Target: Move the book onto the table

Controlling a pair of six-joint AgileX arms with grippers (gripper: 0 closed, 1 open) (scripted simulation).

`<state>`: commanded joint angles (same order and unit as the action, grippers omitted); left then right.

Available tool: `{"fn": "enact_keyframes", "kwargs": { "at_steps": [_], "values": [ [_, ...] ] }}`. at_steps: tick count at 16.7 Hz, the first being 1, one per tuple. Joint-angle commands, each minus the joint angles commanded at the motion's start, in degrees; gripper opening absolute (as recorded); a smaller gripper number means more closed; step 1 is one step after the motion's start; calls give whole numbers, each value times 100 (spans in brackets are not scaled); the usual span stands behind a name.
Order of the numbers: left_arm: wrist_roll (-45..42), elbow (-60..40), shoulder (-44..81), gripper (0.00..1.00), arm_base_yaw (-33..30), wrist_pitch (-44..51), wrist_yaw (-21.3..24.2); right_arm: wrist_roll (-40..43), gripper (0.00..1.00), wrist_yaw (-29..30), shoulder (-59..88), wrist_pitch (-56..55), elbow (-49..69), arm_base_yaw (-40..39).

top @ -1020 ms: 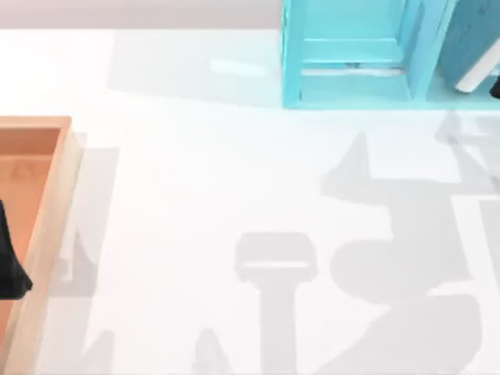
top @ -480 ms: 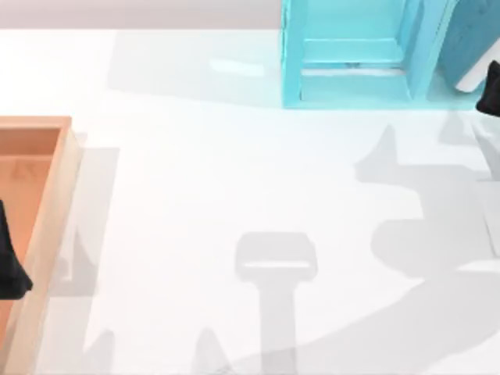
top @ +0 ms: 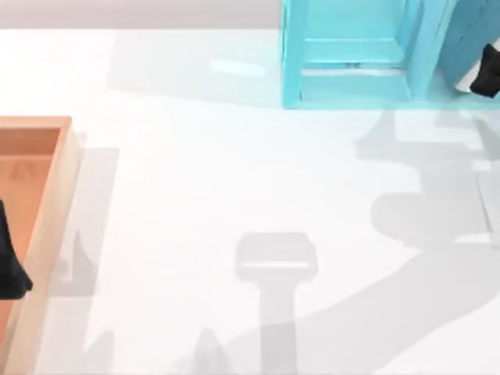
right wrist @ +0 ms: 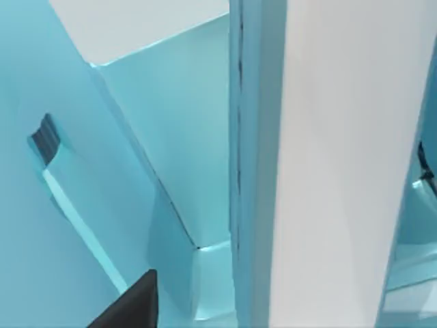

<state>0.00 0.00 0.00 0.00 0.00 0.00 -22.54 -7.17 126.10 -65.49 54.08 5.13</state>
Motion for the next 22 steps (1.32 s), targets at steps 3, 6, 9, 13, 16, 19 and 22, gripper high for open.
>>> {"fn": "enact_keyframes", "kwargs": {
  "at_steps": [3,6,9,13,16,19,22],
  "values": [
    [0,0,0,100,0,0,0,-3,100,57,482,402,893,-51],
    [0,0,0,100,0,0,0,-4,100,105,848,743,1605,-96],
    [0,0,0,100,0,0,0,-3,100,123,957,857,1816,-112],
    [0,0,0,100,0,0,0,-3,92,123,957,857,1816,-112],
    [0,0,0,100,0,0,0,-3,70,123,957,857,1816,-112],
    [0,0,0,100,0,0,0,-3,47,123,957,857,1816,-112],
    [0,0,0,100,0,0,0,-3,25,123,957,857,1816,-112]
  ]
}}
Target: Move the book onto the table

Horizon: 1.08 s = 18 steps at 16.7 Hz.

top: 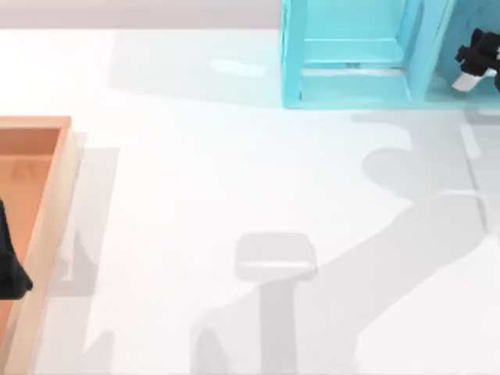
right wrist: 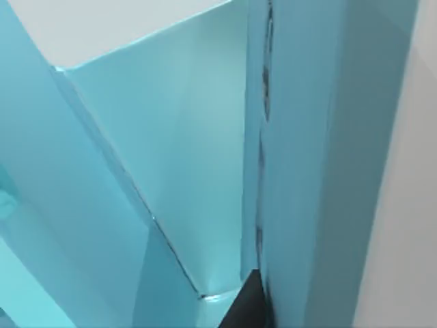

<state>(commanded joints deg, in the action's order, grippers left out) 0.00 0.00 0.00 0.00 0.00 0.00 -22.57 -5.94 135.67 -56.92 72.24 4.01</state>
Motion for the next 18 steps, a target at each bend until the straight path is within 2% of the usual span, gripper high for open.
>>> {"fn": "enact_keyframes", "kwargs": {
  "at_steps": [3,4,13,18],
  "values": [
    [0,0,0,100,0,0,0,0,2,0,0,0,0,0],
    [0,0,0,100,0,0,0,0,0,0,0,0,0,0],
    [0,0,0,100,0,0,0,-37,0,-4,28,14,-45,-36],
    [0,0,0,100,0,0,0,-20,0,-31,-894,517,-446,0]
  ]
}}
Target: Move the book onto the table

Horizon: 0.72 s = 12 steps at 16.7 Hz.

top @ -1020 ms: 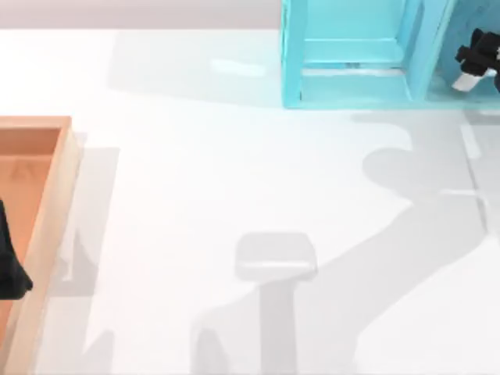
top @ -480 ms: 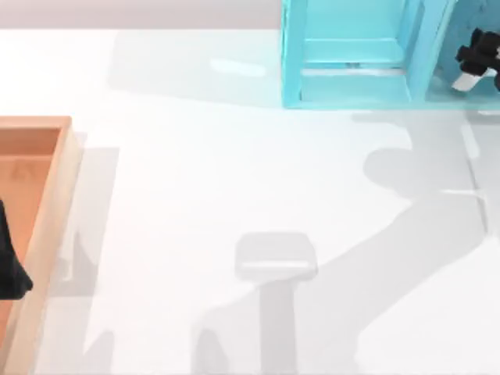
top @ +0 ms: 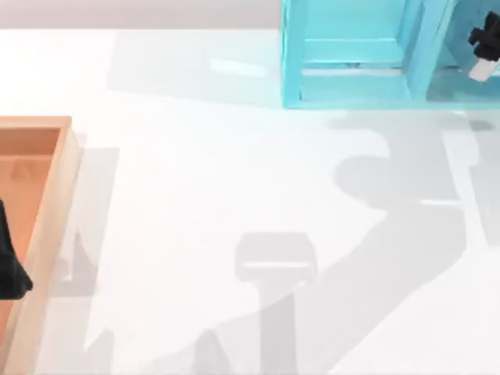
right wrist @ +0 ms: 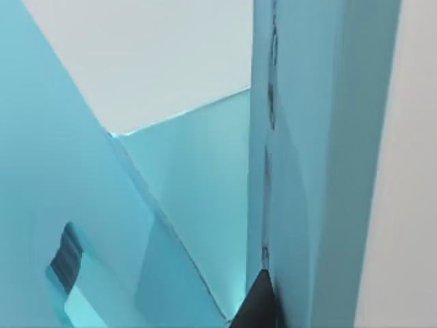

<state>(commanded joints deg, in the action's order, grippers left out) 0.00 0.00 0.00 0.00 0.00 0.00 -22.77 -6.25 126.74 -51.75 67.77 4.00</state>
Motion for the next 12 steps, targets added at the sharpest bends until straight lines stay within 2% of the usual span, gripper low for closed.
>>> {"fn": "enact_keyframes", "kwargs": {
  "at_steps": [12],
  "values": [
    [0,0,0,100,0,0,0,5,0,-218,-5182,2841,-2312,119]
  ]
}}
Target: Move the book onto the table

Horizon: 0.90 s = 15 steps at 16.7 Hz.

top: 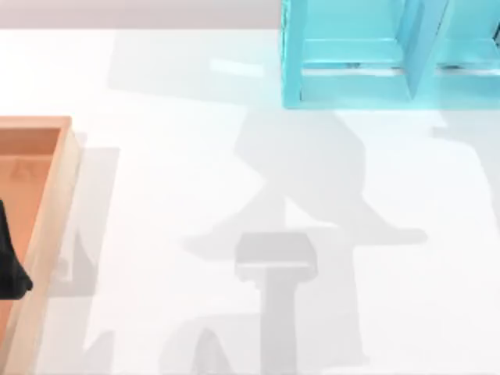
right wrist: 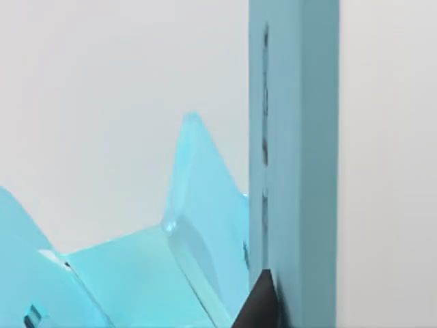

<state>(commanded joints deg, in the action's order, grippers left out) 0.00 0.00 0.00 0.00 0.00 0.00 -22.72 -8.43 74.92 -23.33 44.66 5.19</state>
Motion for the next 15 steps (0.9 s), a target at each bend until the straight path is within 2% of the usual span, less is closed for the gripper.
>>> {"fn": "enact_keyframes", "kwargs": {
  "at_steps": [4,10,12,15],
  "values": [
    [0,0,0,100,0,0,0,-8,0,-31,-594,360,-279,21],
    [0,0,0,100,0,0,0,9,0,24,-541,351,-266,-62],
    [0,0,0,100,0,0,0,130,0,281,-432,344,-186,-360],
    [0,0,0,100,0,0,0,520,0,970,-100,372,-14,-1266]
  ]
}}
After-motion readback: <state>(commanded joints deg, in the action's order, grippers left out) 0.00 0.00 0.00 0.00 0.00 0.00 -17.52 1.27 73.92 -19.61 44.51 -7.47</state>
